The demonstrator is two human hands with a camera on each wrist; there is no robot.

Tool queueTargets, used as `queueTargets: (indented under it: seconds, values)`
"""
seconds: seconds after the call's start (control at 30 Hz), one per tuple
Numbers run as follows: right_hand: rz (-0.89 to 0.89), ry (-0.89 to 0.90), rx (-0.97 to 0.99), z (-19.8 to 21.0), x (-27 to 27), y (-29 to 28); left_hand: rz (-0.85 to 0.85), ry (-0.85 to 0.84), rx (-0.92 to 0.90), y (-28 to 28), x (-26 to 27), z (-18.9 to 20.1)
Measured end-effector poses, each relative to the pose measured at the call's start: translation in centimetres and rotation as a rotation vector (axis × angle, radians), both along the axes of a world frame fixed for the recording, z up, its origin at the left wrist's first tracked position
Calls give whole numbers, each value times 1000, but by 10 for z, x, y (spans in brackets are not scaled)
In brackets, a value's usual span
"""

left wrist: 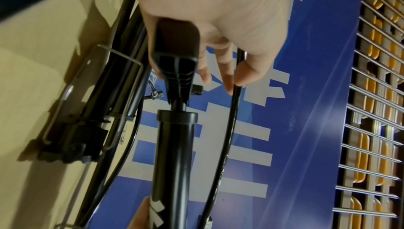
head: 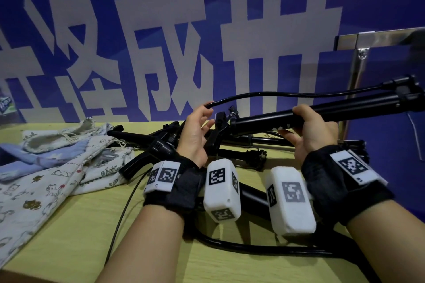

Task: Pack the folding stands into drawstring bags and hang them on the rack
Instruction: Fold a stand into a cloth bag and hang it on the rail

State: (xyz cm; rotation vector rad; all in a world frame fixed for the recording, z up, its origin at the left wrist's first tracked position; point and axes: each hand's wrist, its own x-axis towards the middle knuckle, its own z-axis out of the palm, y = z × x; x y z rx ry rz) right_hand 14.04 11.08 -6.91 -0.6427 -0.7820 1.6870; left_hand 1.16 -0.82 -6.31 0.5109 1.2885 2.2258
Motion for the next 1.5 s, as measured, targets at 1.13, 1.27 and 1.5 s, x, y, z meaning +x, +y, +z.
queueTargets:
  seconds: [1.13,1.27,1.5]
  values:
    - [126,-42,-41,-4,1,2,-135,-170,-107,-4,-2,0]
    - [162,-145,-66,-4,5,2,-175,-186,-161,-7,-4,-2]
    - [525,-609,-9,14,25,4,-89,-241,-91,-10,-14,-3]
